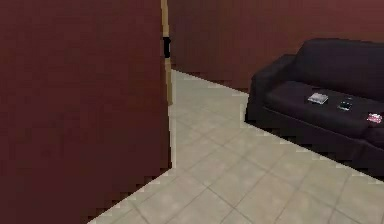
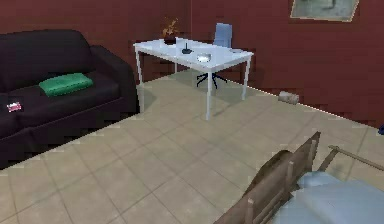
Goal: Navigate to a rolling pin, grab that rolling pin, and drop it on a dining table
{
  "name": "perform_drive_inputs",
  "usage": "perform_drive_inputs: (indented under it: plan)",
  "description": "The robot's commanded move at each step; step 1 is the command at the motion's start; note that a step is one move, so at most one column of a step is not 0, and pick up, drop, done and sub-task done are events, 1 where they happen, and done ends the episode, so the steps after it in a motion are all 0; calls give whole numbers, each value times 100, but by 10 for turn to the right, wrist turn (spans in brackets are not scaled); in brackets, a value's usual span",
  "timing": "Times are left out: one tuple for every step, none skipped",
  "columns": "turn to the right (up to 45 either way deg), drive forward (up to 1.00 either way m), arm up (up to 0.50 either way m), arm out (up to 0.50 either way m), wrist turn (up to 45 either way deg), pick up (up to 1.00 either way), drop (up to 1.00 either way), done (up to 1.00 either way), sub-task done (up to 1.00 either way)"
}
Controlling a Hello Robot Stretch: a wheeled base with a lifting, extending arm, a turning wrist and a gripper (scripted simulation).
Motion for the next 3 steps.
perform_drive_inputs:
  plan:
    - [-450,0,0,0,0,0,0,0,0]
    - [0,30,0,0,0,0,0,0,0]
    - [-450,0,0,0,0,0,0,0,0]
